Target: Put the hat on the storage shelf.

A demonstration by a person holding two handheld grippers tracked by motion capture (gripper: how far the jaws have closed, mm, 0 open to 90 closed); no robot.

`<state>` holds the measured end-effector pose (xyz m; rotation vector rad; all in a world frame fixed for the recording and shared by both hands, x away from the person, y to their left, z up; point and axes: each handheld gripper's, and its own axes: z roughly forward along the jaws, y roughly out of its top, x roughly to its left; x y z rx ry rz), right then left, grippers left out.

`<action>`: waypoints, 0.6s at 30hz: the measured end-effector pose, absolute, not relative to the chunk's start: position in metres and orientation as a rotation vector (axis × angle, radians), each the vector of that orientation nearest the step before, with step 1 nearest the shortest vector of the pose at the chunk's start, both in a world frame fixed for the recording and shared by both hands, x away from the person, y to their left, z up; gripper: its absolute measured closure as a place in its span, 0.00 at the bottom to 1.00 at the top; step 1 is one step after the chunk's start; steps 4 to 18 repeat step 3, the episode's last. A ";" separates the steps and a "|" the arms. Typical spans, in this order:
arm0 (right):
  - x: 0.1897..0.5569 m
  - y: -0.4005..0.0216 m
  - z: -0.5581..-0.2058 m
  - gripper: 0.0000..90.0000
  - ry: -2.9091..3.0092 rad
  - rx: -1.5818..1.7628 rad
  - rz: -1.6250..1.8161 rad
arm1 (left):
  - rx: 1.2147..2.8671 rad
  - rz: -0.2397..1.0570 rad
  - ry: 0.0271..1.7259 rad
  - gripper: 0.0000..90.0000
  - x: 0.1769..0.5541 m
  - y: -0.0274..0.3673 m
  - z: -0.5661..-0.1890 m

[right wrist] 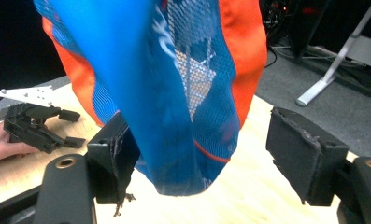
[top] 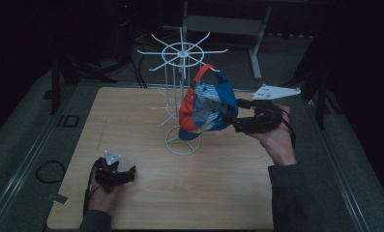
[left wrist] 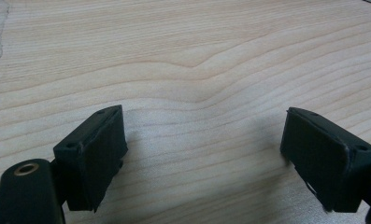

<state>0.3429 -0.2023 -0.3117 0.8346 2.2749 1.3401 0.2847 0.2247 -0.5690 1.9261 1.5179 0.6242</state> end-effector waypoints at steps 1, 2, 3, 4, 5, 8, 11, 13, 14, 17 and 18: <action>0.343 -0.203 -0.313 0.29 2.276 0.837 1.341 | 1.926 0.624 1.518 0.16 0.285 0.225 -0.569; 0.343 -0.203 -0.315 0.28 2.278 0.841 1.343 | 1.926 0.624 1.518 0.16 0.285 0.225 -0.569; 0.343 -0.203 -0.315 0.28 2.278 0.841 1.343 | 1.926 0.624 1.518 0.16 0.285 0.225 -0.569; 0.343 -0.203 -0.315 0.28 2.278 0.841 1.343 | 1.926 0.624 1.518 0.16 0.285 0.225 -0.569; 0.343 -0.203 -0.315 0.28 2.278 0.841 1.343 | 1.926 0.624 1.518 0.16 0.285 0.225 -0.569; 0.343 -0.203 -0.315 0.28 2.278 0.841 1.343 | 1.926 0.624 1.518 0.16 0.285 0.225 -0.569; 0.343 -0.203 -0.315 0.28 2.278 0.841 1.343 | 1.926 0.624 1.518 0.16 0.285 0.225 -0.569; 0.343 -0.203 -0.315 0.28 2.278 0.841 1.343 | 1.926 0.624 1.518 0.16 0.285 0.225 -0.569; 0.343 -0.203 -0.315 0.28 2.278 0.841 1.343 | 1.926 0.624 1.518 0.16 0.285 0.225 -0.569; 0.343 -0.203 -0.315 0.28 2.278 0.841 1.343 | 1.926 0.624 1.518 0.16 0.285 0.225 -0.569; 0.343 -0.203 -0.315 0.28 2.278 0.841 1.343 | 1.926 0.624 1.518 0.16 0.285 0.225 -0.569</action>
